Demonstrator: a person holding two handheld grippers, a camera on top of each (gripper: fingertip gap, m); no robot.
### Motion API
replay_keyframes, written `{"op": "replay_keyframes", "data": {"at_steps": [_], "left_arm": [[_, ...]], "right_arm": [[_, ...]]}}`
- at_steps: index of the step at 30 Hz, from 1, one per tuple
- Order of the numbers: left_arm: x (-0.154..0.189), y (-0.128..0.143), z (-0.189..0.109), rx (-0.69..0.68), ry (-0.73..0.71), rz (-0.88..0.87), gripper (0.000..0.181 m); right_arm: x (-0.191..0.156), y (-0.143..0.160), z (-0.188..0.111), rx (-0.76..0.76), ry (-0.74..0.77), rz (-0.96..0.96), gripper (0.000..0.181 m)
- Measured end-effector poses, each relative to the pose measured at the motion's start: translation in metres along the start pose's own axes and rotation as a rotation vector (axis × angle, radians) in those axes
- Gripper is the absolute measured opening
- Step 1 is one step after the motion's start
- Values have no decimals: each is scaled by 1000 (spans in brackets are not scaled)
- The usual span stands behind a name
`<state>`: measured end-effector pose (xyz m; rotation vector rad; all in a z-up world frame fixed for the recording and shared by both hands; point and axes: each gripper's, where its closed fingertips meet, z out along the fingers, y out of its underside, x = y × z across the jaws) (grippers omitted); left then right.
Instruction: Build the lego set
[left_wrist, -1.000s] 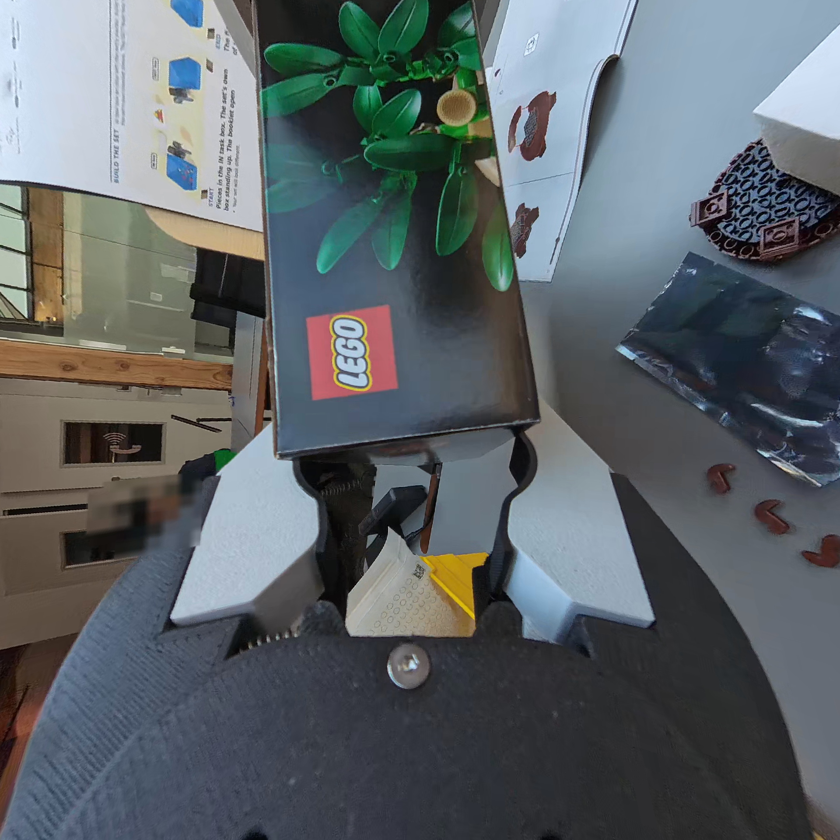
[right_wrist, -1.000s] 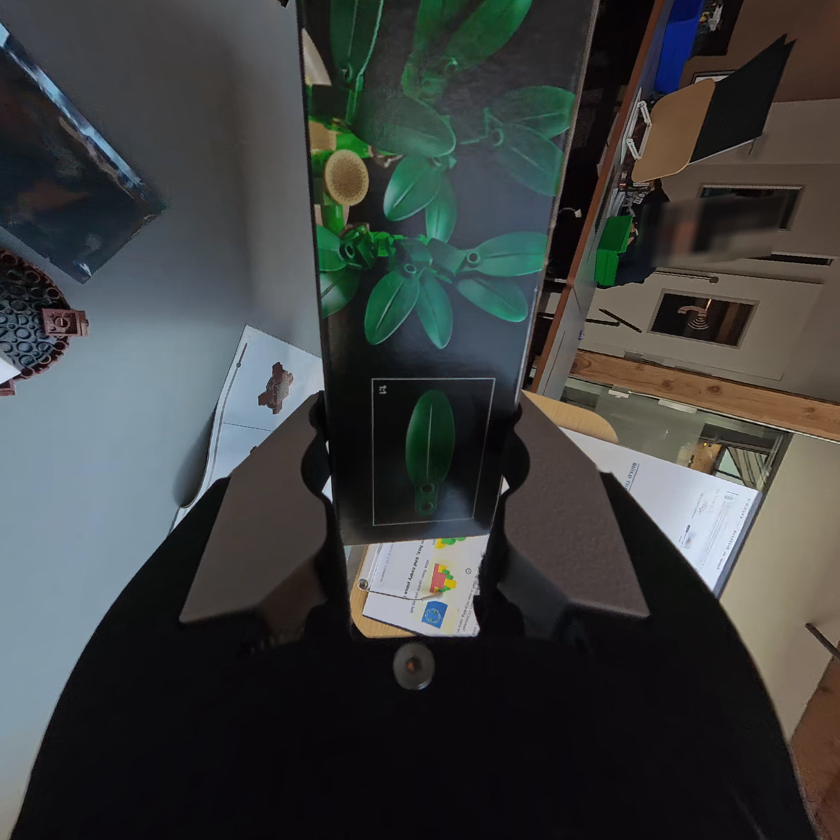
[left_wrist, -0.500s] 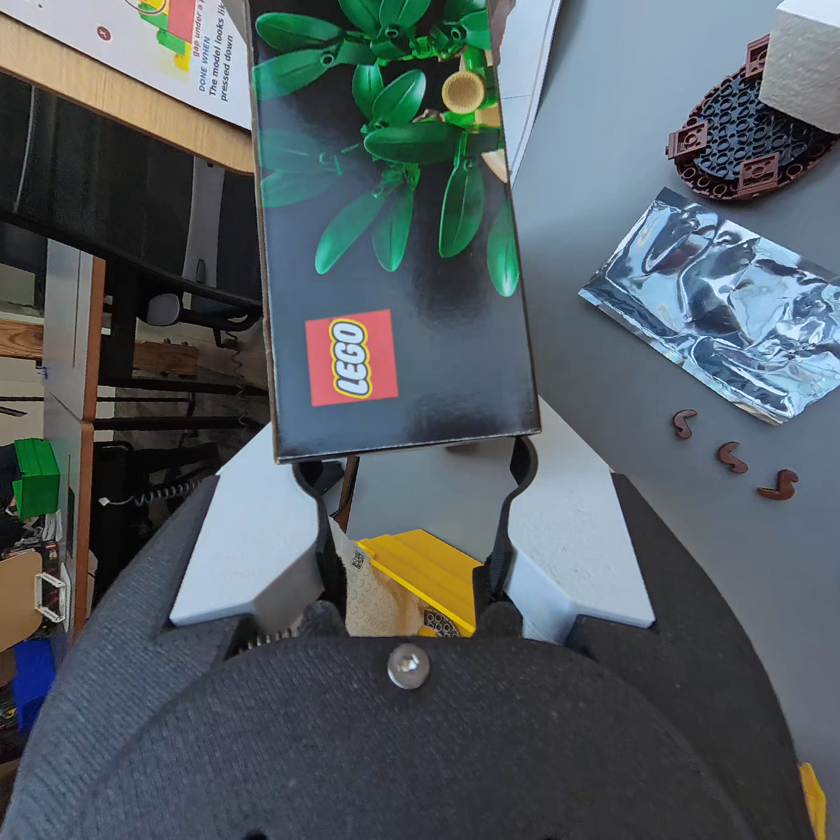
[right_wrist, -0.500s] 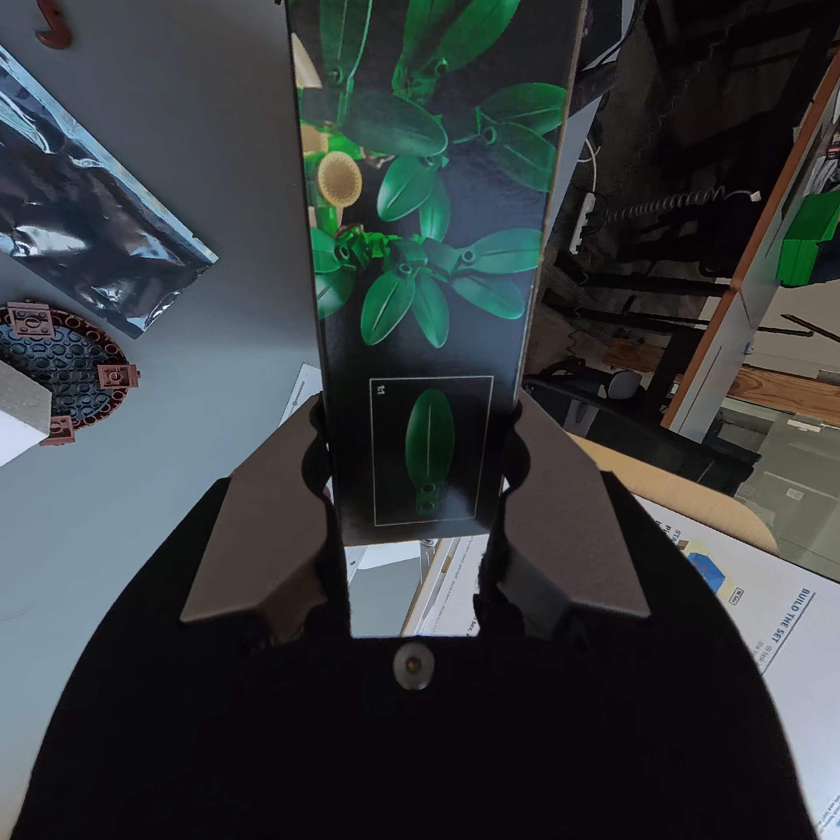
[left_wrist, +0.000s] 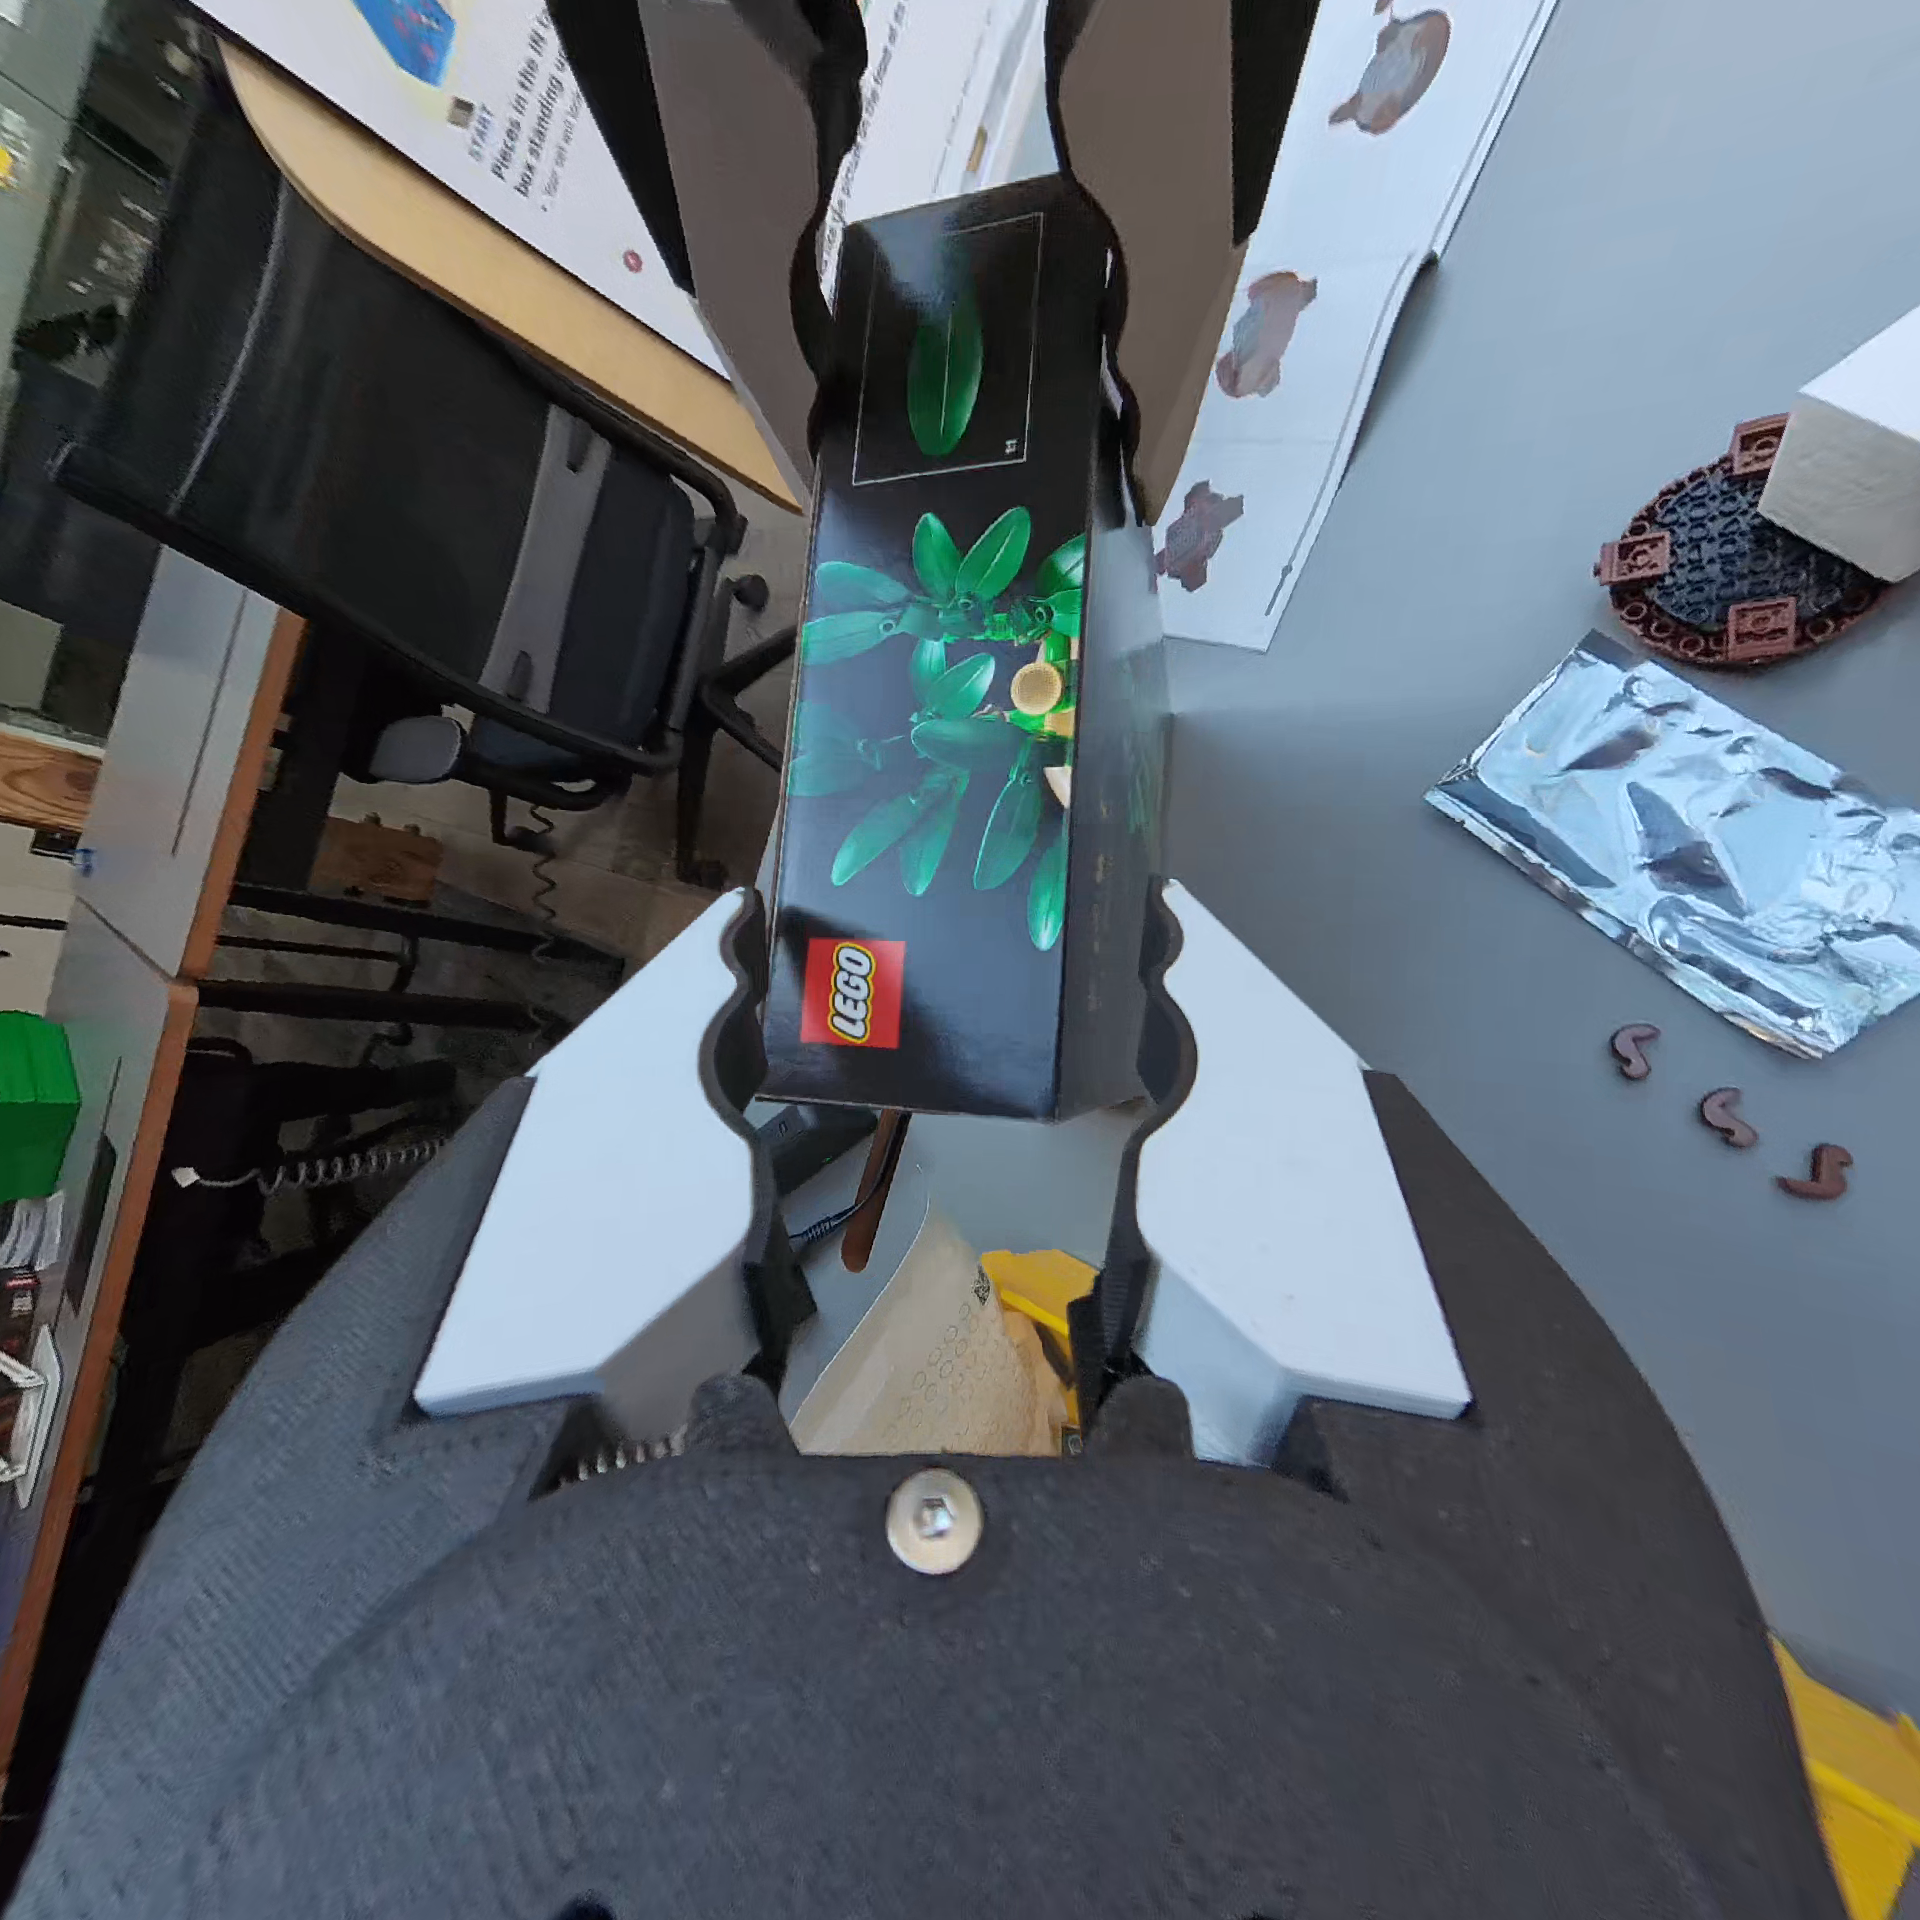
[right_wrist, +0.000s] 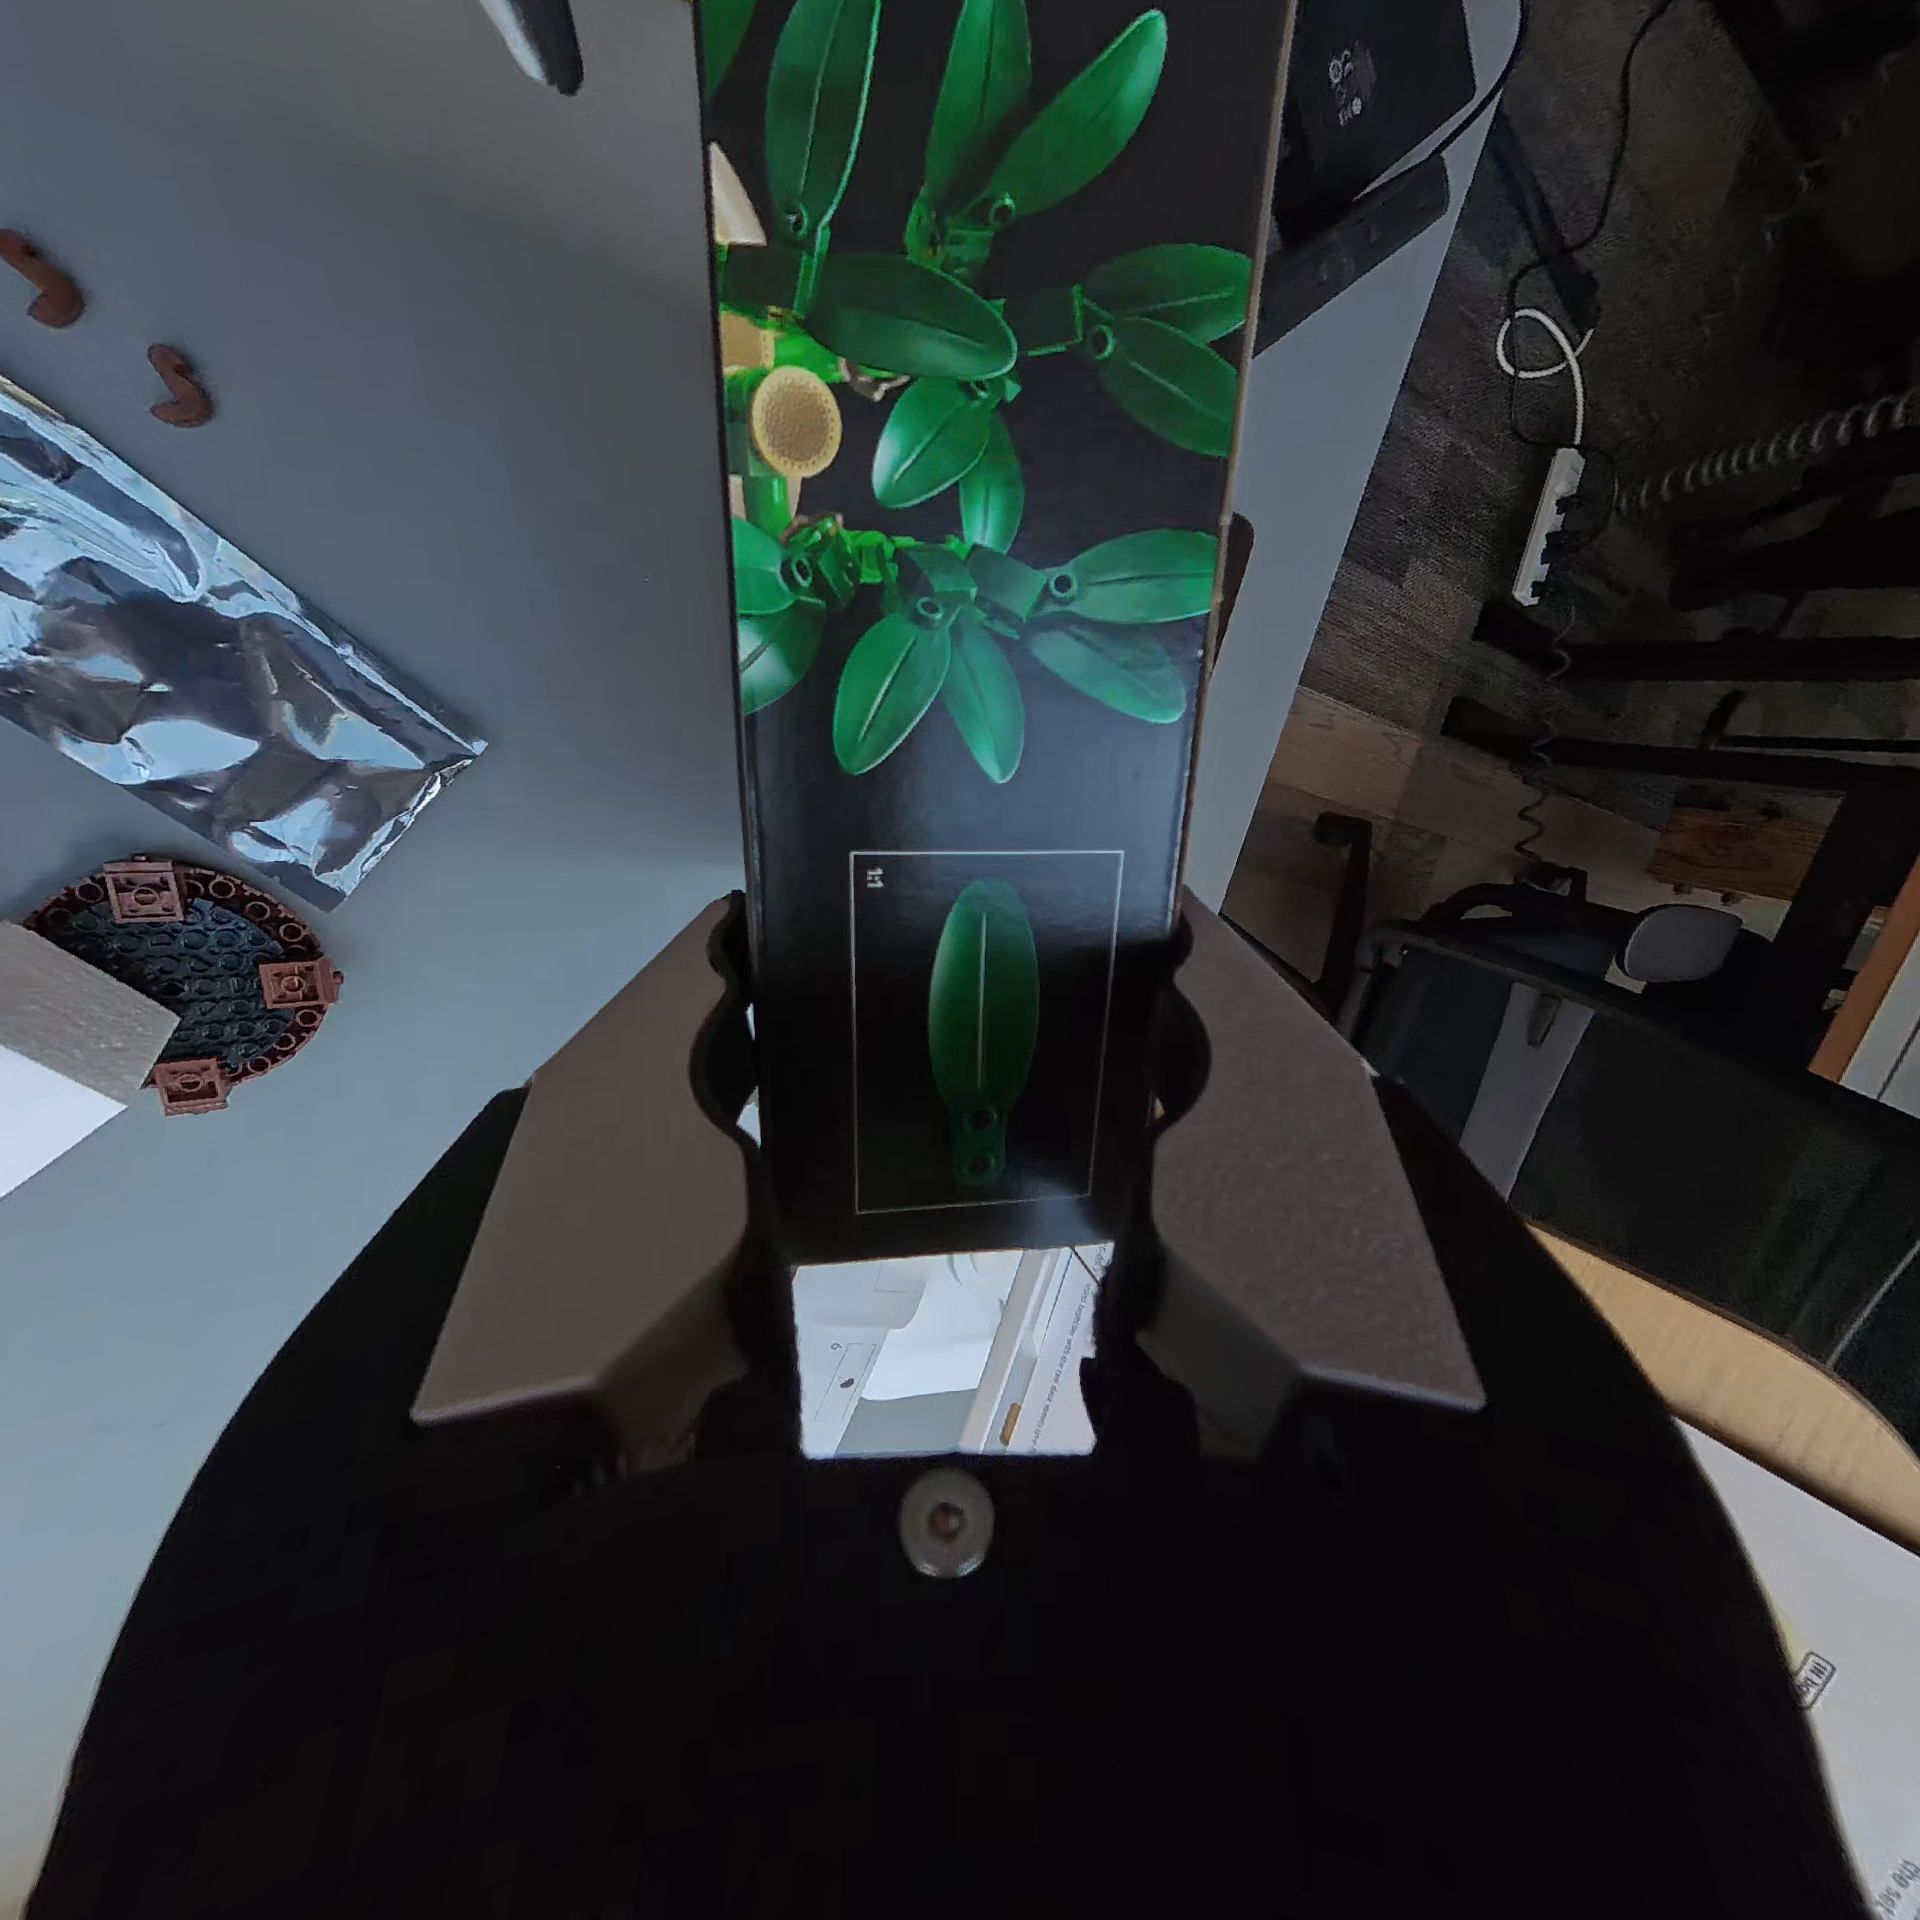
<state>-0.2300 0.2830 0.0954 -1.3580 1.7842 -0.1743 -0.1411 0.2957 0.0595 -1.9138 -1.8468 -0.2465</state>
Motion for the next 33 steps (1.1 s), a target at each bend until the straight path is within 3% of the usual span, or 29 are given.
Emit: {"op": "replay_keyframes", "data": {"at_steps": [5,6,11,33], "left_arm": [[-12,17,24,-200,114,-21,106],[-14,19,27,-218,127,-15,106],[-18,12,37,-196,181,-19,72],[-70,27,72,-200,346,-104,73]], "right_arm": [[7,0,2,50,-21,45,77],[8,0,2,55,-22,52,77],[15,0,4,88,-25,57,76],[68,12,26,168,-217,164,76]]}}
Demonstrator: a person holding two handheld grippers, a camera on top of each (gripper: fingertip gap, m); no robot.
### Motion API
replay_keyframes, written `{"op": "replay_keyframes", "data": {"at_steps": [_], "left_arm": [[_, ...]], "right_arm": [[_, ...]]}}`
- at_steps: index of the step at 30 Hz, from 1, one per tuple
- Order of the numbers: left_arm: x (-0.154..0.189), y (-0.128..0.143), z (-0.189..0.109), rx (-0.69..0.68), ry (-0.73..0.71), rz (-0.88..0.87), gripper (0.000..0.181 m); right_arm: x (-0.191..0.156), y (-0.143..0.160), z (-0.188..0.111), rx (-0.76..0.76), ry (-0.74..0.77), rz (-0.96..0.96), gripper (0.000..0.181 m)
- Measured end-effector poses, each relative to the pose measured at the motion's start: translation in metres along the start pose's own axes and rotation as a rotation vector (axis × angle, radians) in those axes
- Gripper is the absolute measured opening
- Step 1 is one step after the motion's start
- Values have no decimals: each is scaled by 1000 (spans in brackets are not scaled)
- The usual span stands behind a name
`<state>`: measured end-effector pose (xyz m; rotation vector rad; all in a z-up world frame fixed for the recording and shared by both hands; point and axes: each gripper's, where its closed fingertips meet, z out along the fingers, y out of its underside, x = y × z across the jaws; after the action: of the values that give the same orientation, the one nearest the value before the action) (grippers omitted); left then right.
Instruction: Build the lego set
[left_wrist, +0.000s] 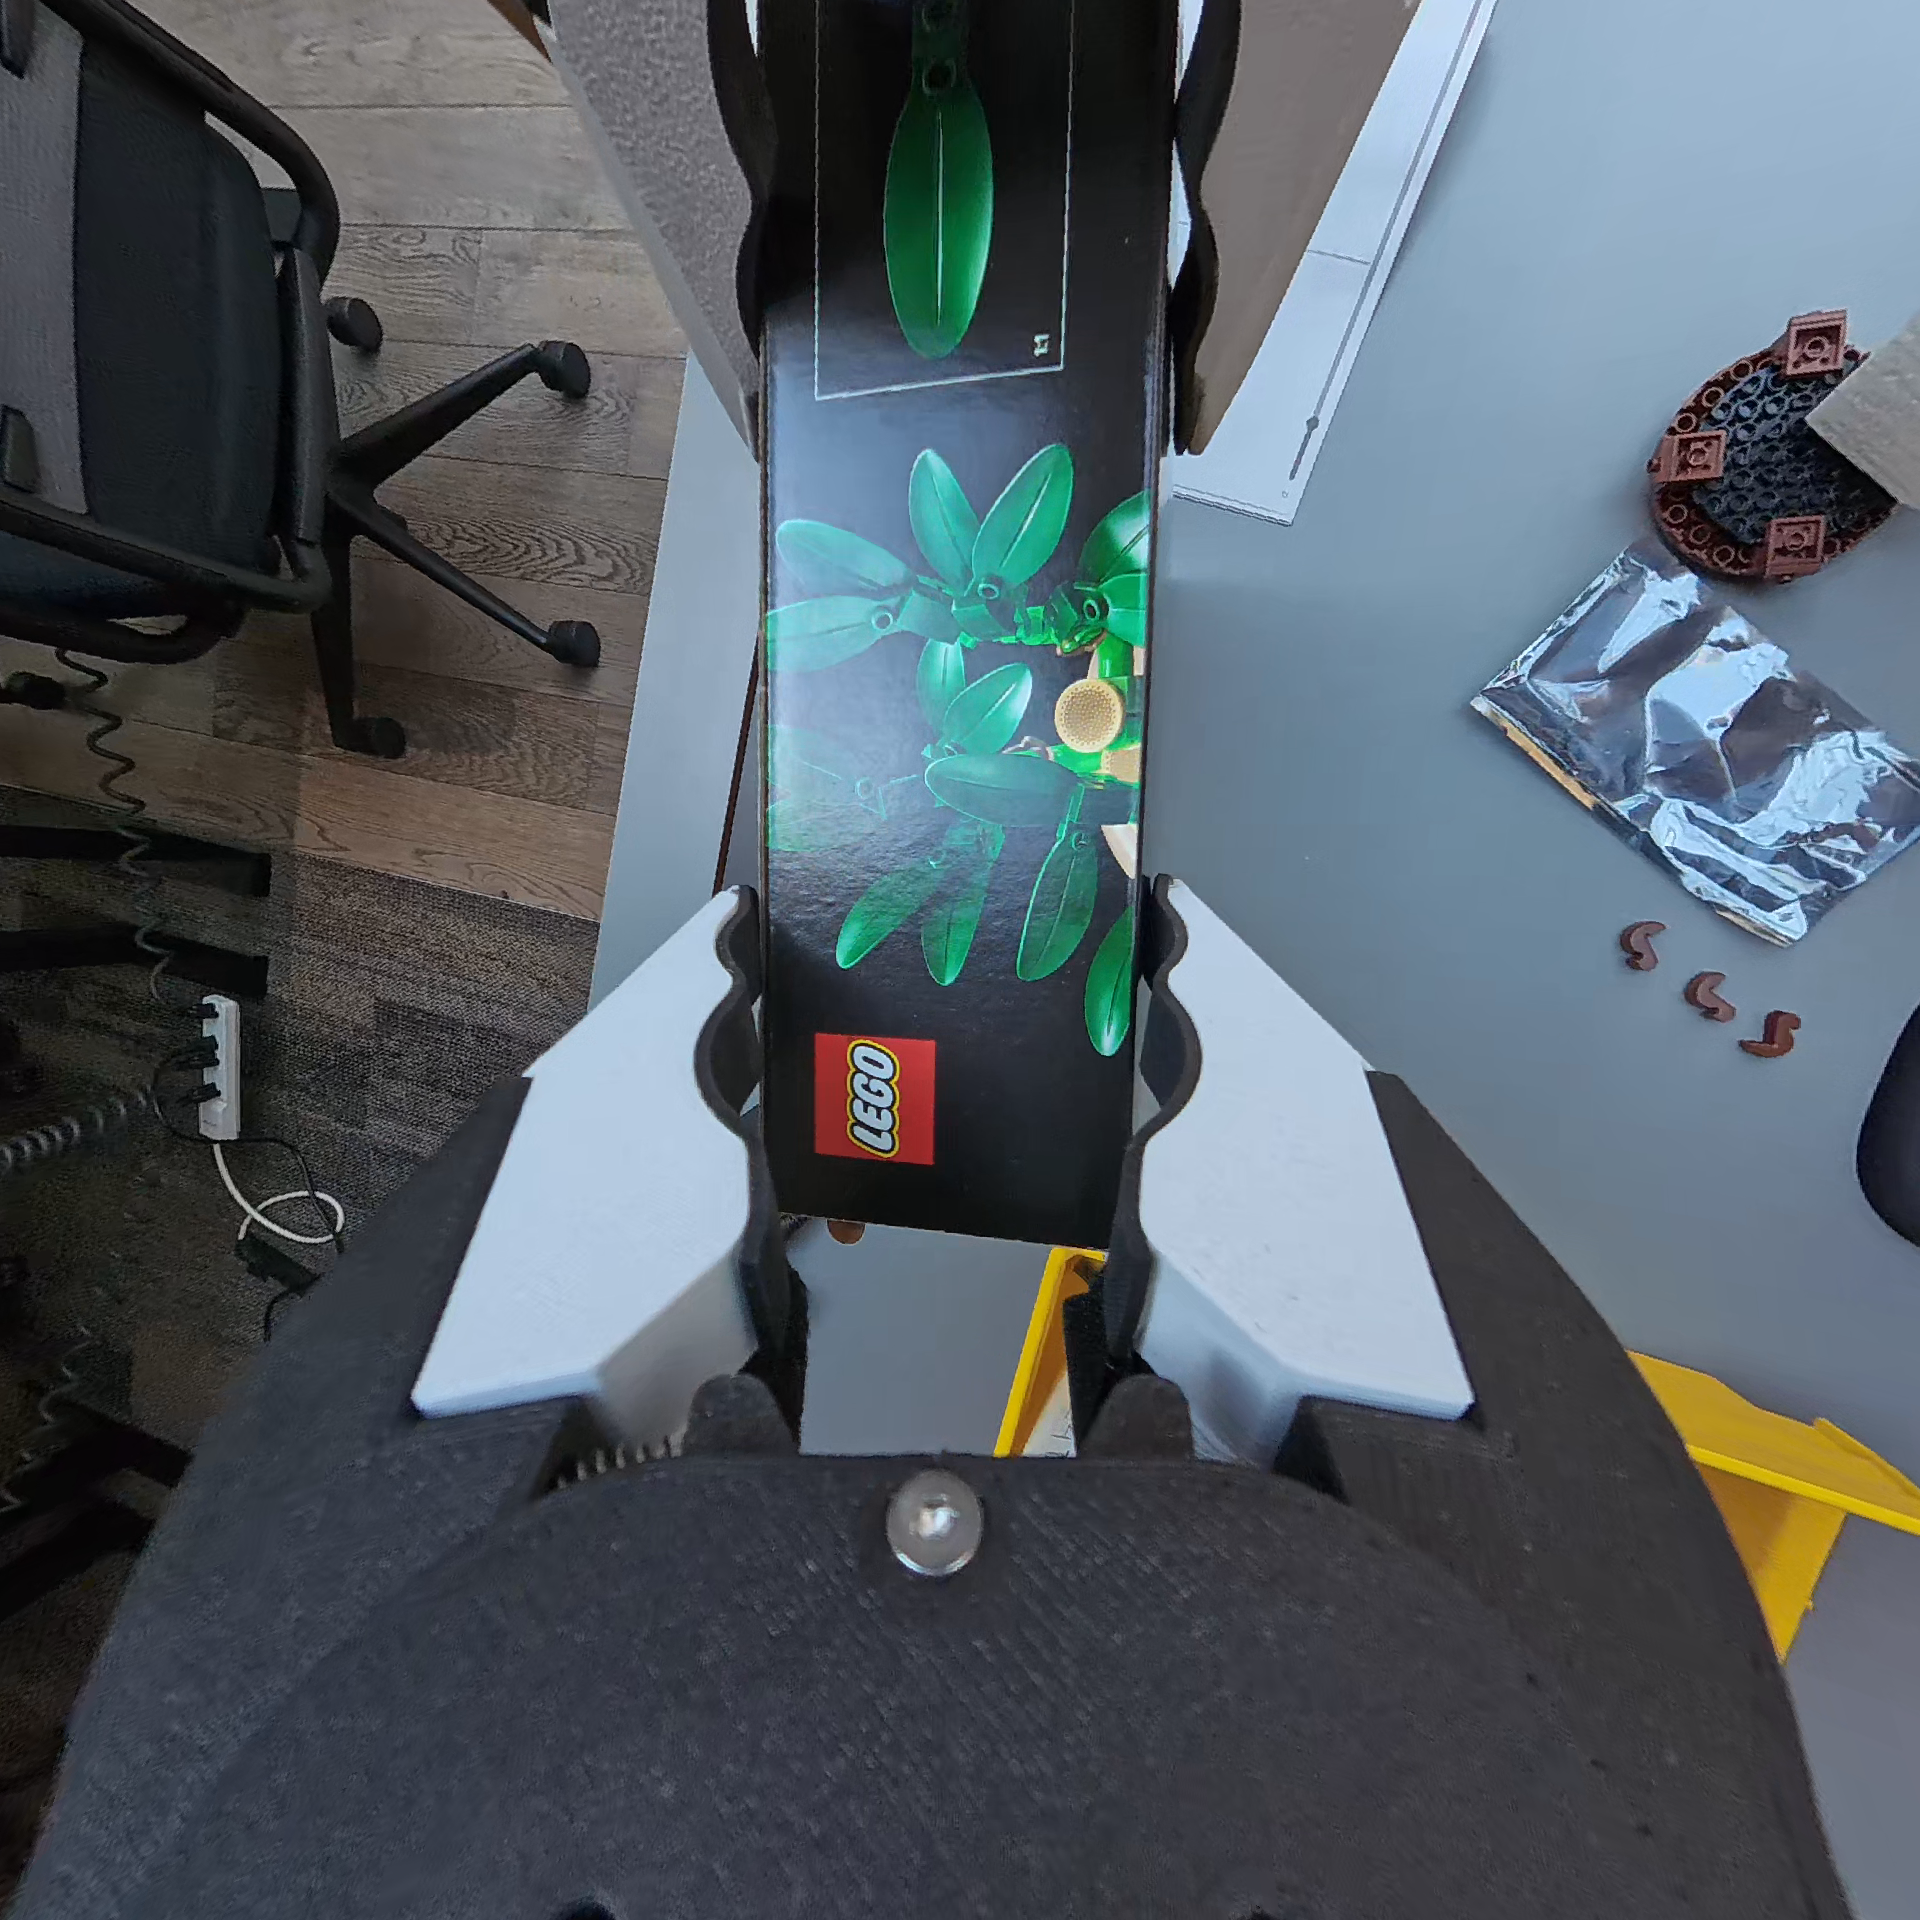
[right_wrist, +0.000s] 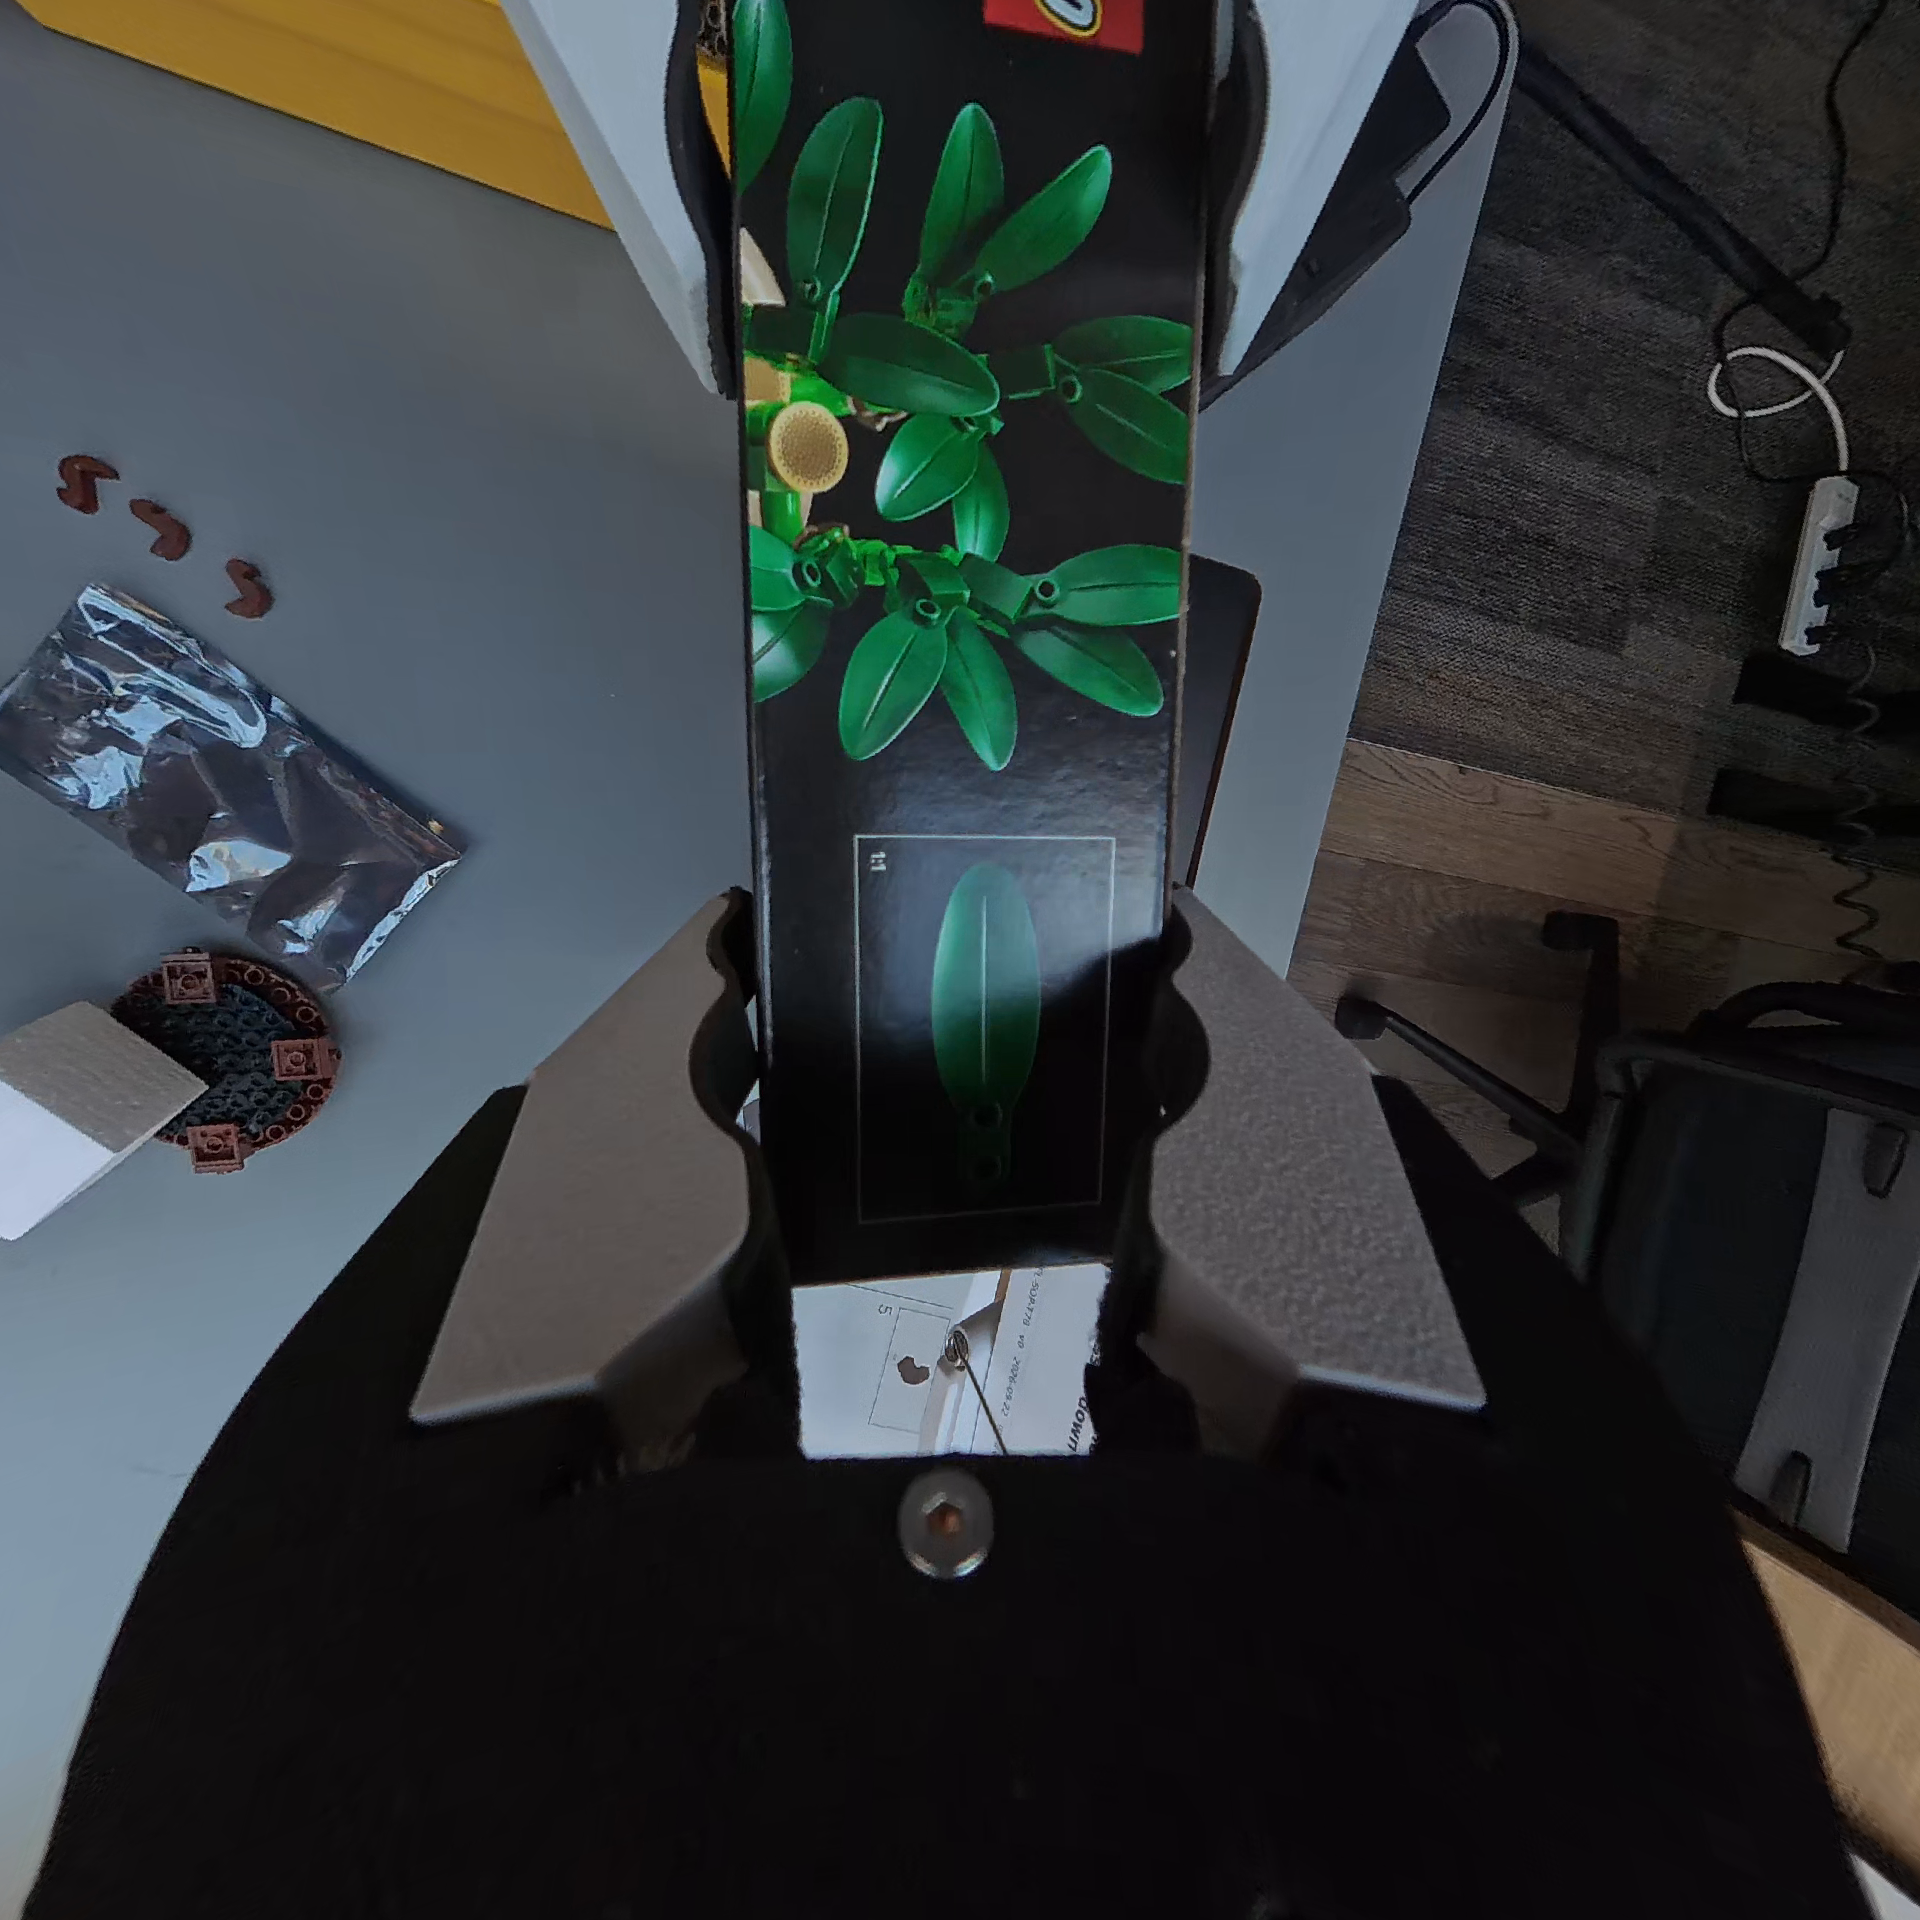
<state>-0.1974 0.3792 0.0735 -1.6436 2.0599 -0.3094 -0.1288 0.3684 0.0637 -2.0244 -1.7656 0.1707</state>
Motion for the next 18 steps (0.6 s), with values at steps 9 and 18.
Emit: {"op": "replay_keyframes", "data": {"at_steps": [9,18], "left_arm": [[1,0,0,10,-10,26,74],[4,-2,-2,6,-43,16,77]], "right_arm": [[0,10,5,-66,21,-20,85],[-1,18,3,-39,69,6,90]]}}
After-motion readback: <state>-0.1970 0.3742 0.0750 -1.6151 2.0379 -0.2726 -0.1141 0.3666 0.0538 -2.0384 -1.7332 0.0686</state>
